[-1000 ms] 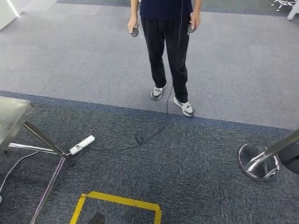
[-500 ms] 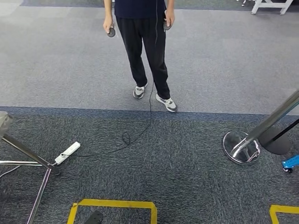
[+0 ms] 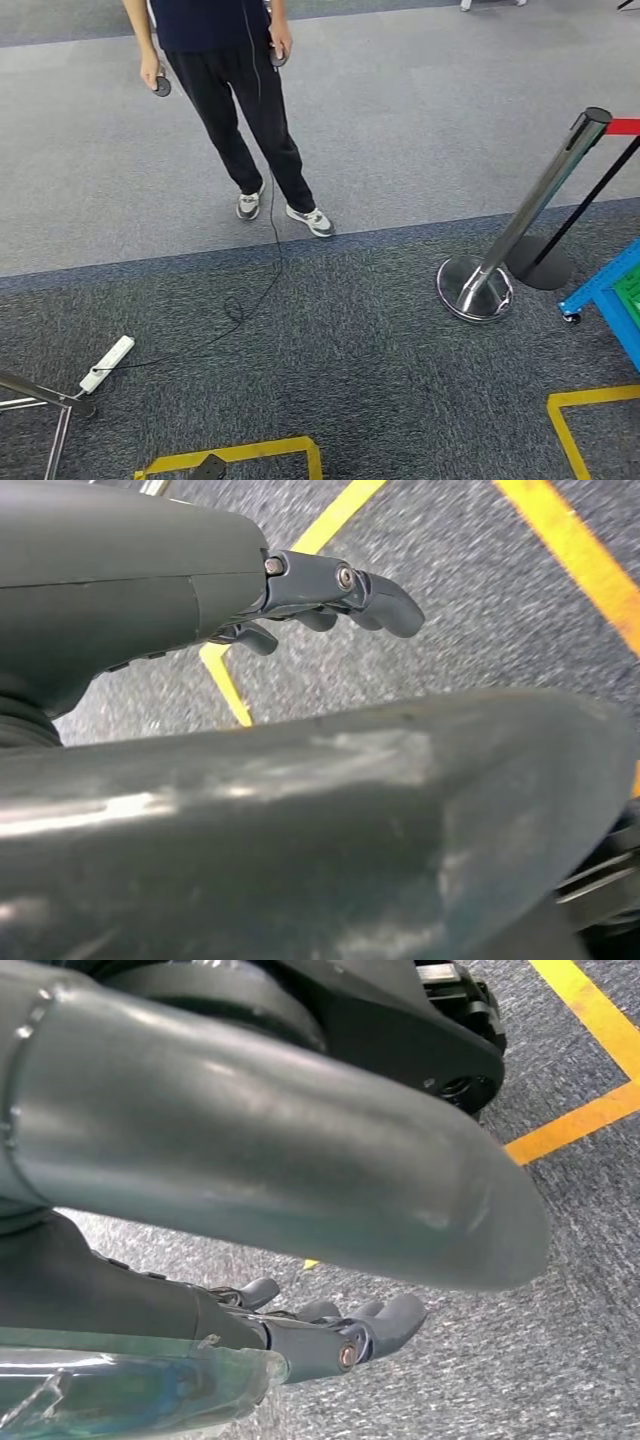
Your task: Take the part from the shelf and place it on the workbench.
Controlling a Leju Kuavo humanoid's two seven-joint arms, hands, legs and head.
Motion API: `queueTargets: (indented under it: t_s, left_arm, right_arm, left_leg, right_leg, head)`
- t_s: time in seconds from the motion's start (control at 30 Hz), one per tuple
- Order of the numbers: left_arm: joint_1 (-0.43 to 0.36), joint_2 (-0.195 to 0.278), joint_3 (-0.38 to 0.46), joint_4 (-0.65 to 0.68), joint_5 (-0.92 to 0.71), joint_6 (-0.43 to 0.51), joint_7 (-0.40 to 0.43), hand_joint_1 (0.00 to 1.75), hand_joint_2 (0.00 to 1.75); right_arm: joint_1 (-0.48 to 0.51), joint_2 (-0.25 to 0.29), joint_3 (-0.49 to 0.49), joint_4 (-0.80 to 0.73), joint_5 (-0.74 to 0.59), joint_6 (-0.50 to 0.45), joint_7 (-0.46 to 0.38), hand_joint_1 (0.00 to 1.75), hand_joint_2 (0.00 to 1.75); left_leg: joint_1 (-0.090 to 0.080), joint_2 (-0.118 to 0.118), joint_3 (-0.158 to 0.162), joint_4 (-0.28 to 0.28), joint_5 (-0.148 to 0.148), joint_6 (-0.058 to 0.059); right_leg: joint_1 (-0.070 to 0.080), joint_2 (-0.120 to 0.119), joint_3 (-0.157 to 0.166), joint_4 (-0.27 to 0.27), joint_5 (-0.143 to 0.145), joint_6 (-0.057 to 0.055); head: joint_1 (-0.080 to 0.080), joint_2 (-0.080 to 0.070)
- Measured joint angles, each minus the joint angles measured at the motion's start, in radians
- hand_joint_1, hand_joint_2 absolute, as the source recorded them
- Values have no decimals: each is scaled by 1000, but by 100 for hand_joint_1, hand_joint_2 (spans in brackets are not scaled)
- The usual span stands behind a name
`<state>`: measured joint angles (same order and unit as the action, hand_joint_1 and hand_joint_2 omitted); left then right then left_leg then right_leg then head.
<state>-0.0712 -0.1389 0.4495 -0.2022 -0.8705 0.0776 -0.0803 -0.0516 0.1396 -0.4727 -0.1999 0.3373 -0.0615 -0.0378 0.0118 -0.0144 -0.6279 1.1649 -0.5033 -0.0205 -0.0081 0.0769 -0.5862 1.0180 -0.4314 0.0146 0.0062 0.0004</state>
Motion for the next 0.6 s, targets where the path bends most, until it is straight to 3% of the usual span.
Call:
queueTargets:
  t_s: [0.03,0.1,0.17,0.23,0.27,0.33,0.4,0.43,0.47,0.53,0.6]
  left_arm:
    - [-1,0,0,0,-1,0,2,0,0]
    - [-4,0,1,0,-4,0,6,0,0]
    - [-6,-1,1,0,-9,1,8,0,0]
    - [-8,-1,1,0,-12,2,8,0,0]
    - [-8,-1,1,0,-13,3,8,0,0]
    - [-6,-1,1,0,-14,3,8,0,0]
    - [-3,0,2,0,-14,3,8,0,0]
    - [-3,0,2,0,-14,3,8,0,0]
    - [-4,0,2,0,-14,3,8,0,0]
    - [-5,0,2,0,-14,3,8,0,0]
    - [-5,0,2,0,-14,3,8,0,0]
  right_arm:
    - [-1,0,3,0,2,2,1,0,0]
    - [-2,0,6,0,2,7,1,0,0]
    - [1,0,7,0,1,13,1,0,0]
    - [5,0,7,0,1,17,2,0,0]
    - [4,0,7,1,1,18,3,0,0]
    - [0,0,7,1,0,20,5,0,0]
    - [-1,0,7,1,0,21,6,0,0]
    - [1,0,7,1,0,21,6,0,0]
    - [3,0,7,1,0,21,7,0,0]
    - [2,0,7,1,0,22,8,0,0]
    - [-1,1,7,1,3,21,12,0,0]
  left_leg:
    - [2,-20,30,-69,29,1]
    - [5,-48,61,-146,51,3]
    - [3,-40,64,-155,50,11]
    - [2,-22,65,-158,54,25]
    - [2,-11,66,-160,55,32]
    - [-2,13,66,-160,53,39]
    - [-5,38,66,-159,52,41]
    - [-6,49,67,-159,51,41]
    - [-6,59,68,-159,50,41]
    - [-8,76,74,-159,46,35]
    - [-11,90,82,-159,41,24]
  right_leg:
    - [1,12,-2,3,0,5]
    - [2,32,-8,5,2,16]
    - [-1,48,-18,2,5,30]
    - [-2,19,-32,21,-9,39]
    - [-1,-8,-49,57,-32,42]
    - [0,-57,-109,185,-100,46]
    - [-1,-68,-157,287,-139,50]
    - [-1,-70,-155,289,-132,51]
    - [-1,-73,-133,251,-108,50]
    - [0,-104,-52,111,-48,46]
    - [3,-134,1,21,-20,38]
  head:
    - [-1,0]
    - [-1,0]
    - [-1,0]
    - [2,0]
    - [6,0]
    - [12,0]
    - [12,0]
    - [12,0]
    - [12,0]
    - [12,0]
    - [11,0]
